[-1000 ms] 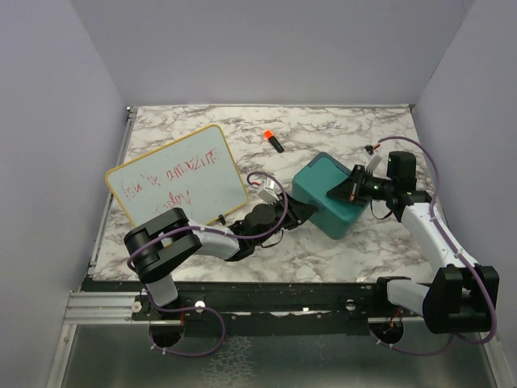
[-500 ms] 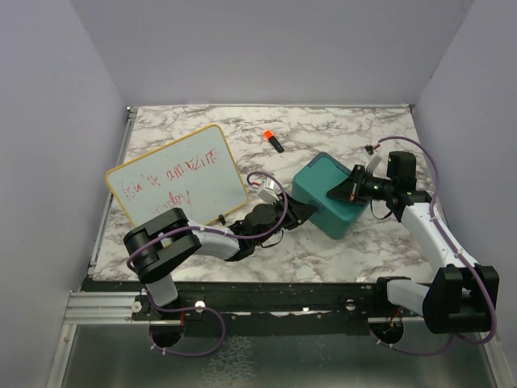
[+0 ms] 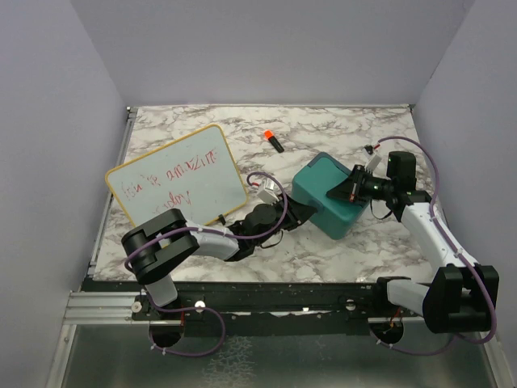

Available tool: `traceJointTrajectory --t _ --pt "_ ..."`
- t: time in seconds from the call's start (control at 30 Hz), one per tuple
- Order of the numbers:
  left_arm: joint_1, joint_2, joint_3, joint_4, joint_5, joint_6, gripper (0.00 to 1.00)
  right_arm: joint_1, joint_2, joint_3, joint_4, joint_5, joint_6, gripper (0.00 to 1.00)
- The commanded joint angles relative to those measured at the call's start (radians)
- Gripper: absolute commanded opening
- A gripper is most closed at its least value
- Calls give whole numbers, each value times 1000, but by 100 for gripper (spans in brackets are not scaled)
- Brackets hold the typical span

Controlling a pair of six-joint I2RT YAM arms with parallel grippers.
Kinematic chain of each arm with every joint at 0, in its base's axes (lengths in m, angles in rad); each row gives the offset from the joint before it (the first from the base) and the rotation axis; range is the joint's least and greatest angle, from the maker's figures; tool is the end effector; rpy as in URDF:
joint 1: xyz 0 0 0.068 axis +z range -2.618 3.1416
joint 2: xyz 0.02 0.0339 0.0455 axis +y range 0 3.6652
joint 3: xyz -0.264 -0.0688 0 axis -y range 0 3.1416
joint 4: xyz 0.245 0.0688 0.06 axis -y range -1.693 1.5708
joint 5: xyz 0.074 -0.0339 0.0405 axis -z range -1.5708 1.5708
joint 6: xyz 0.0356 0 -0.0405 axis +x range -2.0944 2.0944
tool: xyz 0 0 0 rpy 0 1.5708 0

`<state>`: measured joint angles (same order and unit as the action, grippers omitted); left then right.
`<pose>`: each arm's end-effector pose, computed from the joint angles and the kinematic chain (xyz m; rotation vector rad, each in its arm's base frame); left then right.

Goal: Organize the medicine kit
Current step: Close the medicine box at the center of the board.

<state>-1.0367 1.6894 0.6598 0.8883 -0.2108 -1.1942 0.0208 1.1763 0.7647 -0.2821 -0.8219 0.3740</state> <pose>0.1778 -0.2859 0.1812 -0.3298 1.9180 -1.4203 0.2420 0.0311 0.2514 -0.0559 2.2360 1.1380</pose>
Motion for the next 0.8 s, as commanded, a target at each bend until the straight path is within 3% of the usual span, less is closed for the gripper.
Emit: traceJointTrajectory --t 0.0,0.1,0.43,0.77 --pt "-6 -16 -24 -86 -40 8 33 10 36 -53 -96 66 -29 1" --pt "-6 -43 -25 -90 -42 16 35 10 36 -52 -95 66 -27 1" --pt "-6 -135 5 -145 -45 86 56 10 39 -57 -88 63 -25 1" --pt "-6 -118 90 -247 -23 134 56 10 31 -53 -94 64 -29 1"
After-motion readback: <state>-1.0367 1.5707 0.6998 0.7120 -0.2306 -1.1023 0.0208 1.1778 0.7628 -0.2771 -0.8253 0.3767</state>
